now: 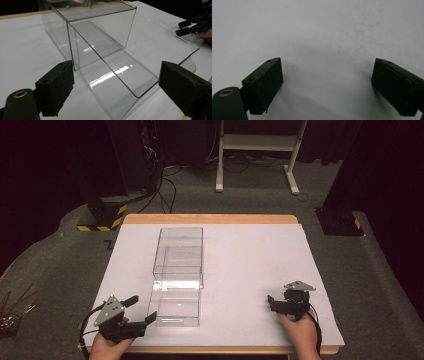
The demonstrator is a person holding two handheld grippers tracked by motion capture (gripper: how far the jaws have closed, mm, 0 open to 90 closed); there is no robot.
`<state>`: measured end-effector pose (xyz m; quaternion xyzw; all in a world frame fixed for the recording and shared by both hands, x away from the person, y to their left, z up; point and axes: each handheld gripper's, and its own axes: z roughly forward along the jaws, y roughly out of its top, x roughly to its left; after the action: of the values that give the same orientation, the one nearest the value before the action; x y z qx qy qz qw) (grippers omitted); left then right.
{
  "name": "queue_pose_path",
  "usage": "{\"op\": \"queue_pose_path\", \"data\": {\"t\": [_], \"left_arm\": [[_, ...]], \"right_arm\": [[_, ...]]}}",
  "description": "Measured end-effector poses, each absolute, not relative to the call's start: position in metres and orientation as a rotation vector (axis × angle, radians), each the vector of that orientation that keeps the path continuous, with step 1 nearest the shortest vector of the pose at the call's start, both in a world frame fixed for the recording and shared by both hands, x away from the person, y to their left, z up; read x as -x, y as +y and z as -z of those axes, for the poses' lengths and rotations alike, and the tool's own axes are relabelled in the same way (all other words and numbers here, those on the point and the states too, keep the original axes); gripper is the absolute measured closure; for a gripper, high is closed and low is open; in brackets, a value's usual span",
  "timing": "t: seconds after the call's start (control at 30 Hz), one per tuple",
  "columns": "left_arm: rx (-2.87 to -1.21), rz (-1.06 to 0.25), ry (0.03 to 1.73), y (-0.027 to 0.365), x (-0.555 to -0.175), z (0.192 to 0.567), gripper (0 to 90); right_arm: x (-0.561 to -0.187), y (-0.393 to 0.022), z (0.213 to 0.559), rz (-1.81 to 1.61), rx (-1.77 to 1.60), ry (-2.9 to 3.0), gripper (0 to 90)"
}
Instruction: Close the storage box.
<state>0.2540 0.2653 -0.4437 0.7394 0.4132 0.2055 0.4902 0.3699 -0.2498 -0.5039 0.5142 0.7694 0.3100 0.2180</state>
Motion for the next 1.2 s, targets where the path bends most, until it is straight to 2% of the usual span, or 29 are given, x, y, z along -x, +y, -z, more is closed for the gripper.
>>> {"op": "queue_pose_path", "data": {"t": [0.63,1.2], "left_arm": [[-1.799,-0.541,0.993,0.26,-0.257,0.45,12.0],[-1.829,-0.491,1.014,0.262,-0.254,0.46,13.9]], "right_arm": [[-0.37,-0.25,0.504,-0.858,-1.426,2.13,10.1],[-0.37,-0.25,0.504,-0.859,-1.424,2.13,10.1]]}}
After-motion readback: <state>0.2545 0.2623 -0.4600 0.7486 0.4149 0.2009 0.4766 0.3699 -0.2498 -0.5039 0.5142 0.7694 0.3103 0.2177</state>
